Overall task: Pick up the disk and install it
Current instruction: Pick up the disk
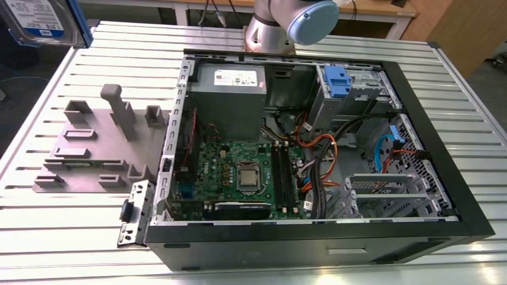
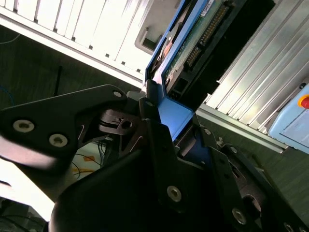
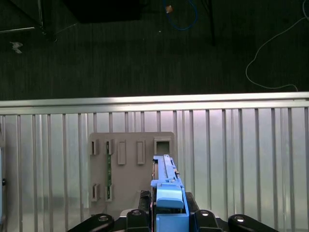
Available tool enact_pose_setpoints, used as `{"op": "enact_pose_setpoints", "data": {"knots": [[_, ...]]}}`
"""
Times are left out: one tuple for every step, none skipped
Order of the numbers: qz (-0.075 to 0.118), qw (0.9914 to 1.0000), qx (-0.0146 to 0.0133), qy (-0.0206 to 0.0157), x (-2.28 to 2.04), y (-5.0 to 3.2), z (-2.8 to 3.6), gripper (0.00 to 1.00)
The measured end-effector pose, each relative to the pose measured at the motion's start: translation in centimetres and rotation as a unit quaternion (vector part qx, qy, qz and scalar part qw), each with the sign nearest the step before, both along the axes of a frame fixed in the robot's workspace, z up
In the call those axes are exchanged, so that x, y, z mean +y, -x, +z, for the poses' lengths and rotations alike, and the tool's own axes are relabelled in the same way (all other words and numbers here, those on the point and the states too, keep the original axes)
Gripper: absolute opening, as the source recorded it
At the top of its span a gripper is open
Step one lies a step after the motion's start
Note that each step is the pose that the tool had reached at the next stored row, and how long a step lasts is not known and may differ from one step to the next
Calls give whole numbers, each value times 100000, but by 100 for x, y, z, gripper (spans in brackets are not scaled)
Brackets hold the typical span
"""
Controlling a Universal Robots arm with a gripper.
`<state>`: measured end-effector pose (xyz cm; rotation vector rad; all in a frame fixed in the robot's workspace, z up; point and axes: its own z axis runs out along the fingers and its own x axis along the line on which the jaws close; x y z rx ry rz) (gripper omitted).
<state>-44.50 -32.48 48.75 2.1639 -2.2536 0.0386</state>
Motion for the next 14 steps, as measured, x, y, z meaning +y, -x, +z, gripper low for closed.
{"op": "enact_pose_setpoints", "data": {"knots": [[-1,100000,1,2,0,0,16,36],[0,100000,1,2,0,0,31,36],[-1,100000,3,2,0,0,49,36],[1,100000,1,1,0,-1,65,36],[0,100000,1,4,0,-1,84,36],[-1,100000,4,2,0,0,101,36],[1,100000,4,3,0,0,117,36],[-2,100000,5,3,0,0,134,36],[-2,100000,1,2,0,0,148,36],[0,100000,5,3,0,0,162,36],[-2,100000,1,2,0,0,173,36],[1,100000,-2,1,0,0,186,36],[0,100000,-2,1,0,0,201,36],[-1,100000,1,1,0,0,216,36]]}}
